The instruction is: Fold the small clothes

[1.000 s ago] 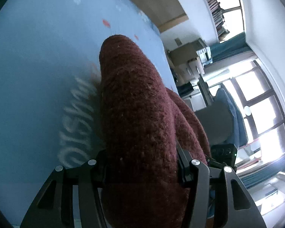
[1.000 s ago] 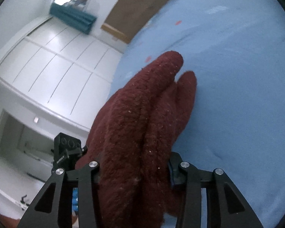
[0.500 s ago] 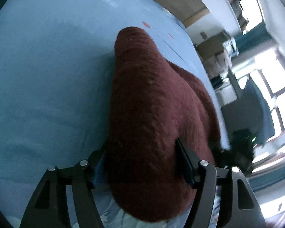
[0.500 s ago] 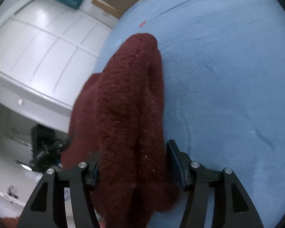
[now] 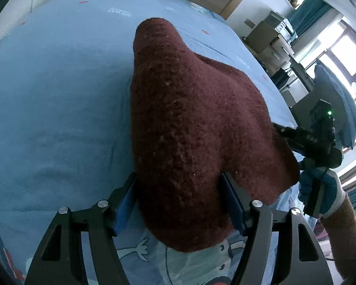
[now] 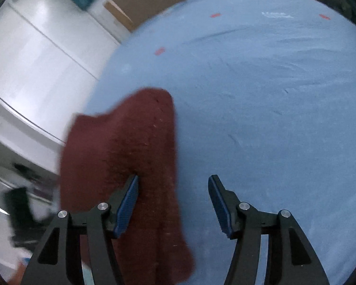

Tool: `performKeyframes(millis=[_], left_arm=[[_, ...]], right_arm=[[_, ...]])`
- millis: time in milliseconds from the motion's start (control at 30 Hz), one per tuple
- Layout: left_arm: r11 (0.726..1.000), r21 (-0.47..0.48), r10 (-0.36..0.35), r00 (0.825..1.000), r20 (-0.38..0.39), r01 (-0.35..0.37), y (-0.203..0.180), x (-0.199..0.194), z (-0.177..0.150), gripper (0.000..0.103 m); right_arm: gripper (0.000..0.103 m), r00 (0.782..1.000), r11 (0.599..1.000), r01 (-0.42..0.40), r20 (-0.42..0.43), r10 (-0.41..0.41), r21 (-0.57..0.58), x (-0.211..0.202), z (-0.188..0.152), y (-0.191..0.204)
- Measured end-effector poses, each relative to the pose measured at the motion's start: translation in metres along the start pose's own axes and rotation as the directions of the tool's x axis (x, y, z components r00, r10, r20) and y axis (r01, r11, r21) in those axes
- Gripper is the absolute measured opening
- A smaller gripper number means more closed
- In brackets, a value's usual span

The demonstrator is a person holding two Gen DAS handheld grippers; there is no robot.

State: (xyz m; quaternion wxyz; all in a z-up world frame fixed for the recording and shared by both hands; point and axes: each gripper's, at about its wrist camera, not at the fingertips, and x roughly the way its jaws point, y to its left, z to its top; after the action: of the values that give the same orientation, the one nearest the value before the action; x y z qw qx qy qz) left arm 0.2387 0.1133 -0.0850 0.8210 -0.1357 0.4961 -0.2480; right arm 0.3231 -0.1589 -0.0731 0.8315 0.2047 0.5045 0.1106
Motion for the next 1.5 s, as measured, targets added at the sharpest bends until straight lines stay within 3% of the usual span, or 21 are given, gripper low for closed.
performKeyframes(millis=[133, 367, 533, 633, 900, 1000, 1067, 1233, 1500], left_arm=[[1.000, -0.029, -0.008, 1.000, 0.017, 0.009, 0.006, -0.006, 0.005, 0.065], [1.000, -0.002, 0.025, 0.999, 0.026, -0.025, 0.005, -0.016, 0.004, 0.064], [0.996, 0.038, 0.080, 0.997, 0.009, -0.080, -0.005, -0.002, 0.004, 0.067], [0.996, 0.025, 0.080, 0.997, 0.021, -0.081, -0.011, -0.004, 0.005, 0.067], [0.995, 0.032, 0.094, 0.995, 0.020, -0.095, -0.016, -0.007, -0.006, 0.066], [0.991, 0.075, 0.114, 0.993, 0.006, -0.115, -0.027, 0.000, -0.013, 0.067], [0.983, 0.113, 0.148, 0.989, 0.005, -0.147, -0.034, 0.005, -0.017, 0.068], [0.990, 0.076, 0.123, 0.992, -0.005, -0.122, -0.030, 0.012, -0.016, 0.072], [0.999, 0.039, 0.023, 0.998, 0.054, -0.025, -0.026, -0.012, -0.013, 0.071]], right_arm=[[0.061, 0.998, 0.997, 0.064, 0.000, -0.065, -0.042, 0.000, 0.010, 0.012], [0.061, 0.999, 0.993, 0.029, 0.020, -0.027, -0.110, -0.034, -0.009, 0.030], [0.061, 0.986, 0.980, 0.153, -0.050, -0.161, -0.130, -0.022, -0.037, 0.012], [0.061, 0.988, 0.984, 0.151, -0.017, -0.153, -0.098, -0.034, -0.044, 0.006], [0.061, 0.985, 0.985, 0.109, 0.151, -0.088, -0.134, -0.084, -0.047, 0.041], [0.061, 0.988, 0.983, 0.086, 0.138, -0.064, -0.162, -0.083, -0.056, 0.053], [0.061, 0.990, 0.979, 0.110, 0.106, -0.093, -0.170, -0.070, -0.059, 0.049], [0.061, 0.976, 0.959, 0.215, 0.029, -0.214, -0.185, -0.033, -0.066, 0.032], [0.065, 0.976, 0.965, 0.216, 0.011, -0.217, -0.151, -0.024, -0.060, 0.008]])
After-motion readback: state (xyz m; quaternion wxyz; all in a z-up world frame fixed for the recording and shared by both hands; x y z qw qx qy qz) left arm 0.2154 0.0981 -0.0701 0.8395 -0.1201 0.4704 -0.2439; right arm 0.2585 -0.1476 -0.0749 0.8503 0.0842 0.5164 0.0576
